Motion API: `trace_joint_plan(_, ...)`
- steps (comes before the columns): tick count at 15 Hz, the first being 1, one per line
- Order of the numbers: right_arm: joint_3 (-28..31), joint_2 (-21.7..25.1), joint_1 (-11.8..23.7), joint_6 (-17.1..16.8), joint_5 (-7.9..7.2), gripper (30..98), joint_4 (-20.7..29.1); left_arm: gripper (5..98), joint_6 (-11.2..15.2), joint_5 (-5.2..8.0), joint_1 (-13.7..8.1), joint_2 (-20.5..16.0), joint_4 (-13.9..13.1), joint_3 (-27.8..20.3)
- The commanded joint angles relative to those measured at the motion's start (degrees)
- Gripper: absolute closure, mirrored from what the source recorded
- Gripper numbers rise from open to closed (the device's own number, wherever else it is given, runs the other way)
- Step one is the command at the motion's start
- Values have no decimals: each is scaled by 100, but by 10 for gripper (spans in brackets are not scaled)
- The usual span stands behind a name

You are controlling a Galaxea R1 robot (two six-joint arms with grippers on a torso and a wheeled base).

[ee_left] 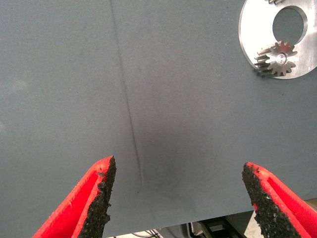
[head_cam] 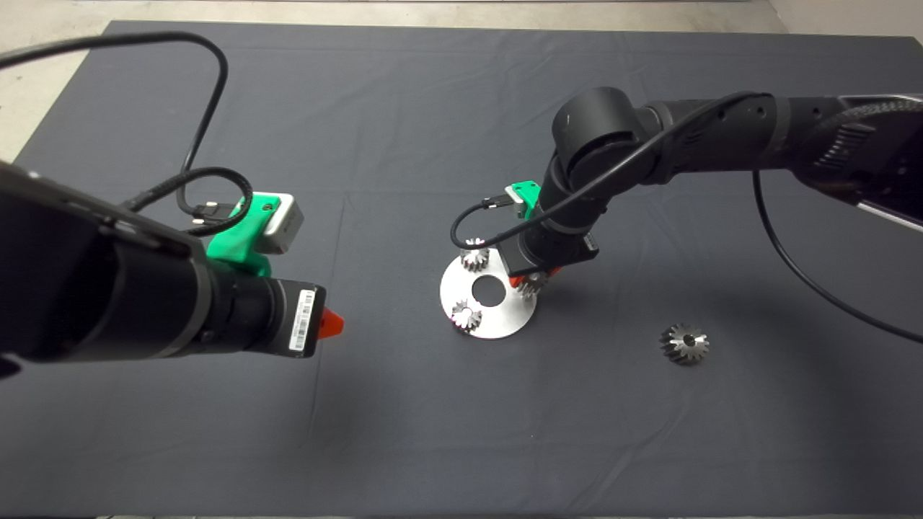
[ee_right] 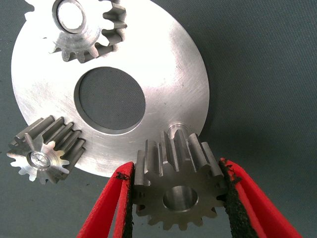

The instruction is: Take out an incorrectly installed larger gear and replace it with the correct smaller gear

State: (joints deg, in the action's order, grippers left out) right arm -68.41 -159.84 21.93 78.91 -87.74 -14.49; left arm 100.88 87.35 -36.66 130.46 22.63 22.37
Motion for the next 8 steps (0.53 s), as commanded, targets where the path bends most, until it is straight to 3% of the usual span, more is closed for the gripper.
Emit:
trace_joint_plan(1,49,1,180,-16,-604,900,149,393,-4,87,-61,-7,81,-68)
trace_joint_plan(8,-39,1,155,-25,-604,899,97,393,1,90,18,-16,93,-50)
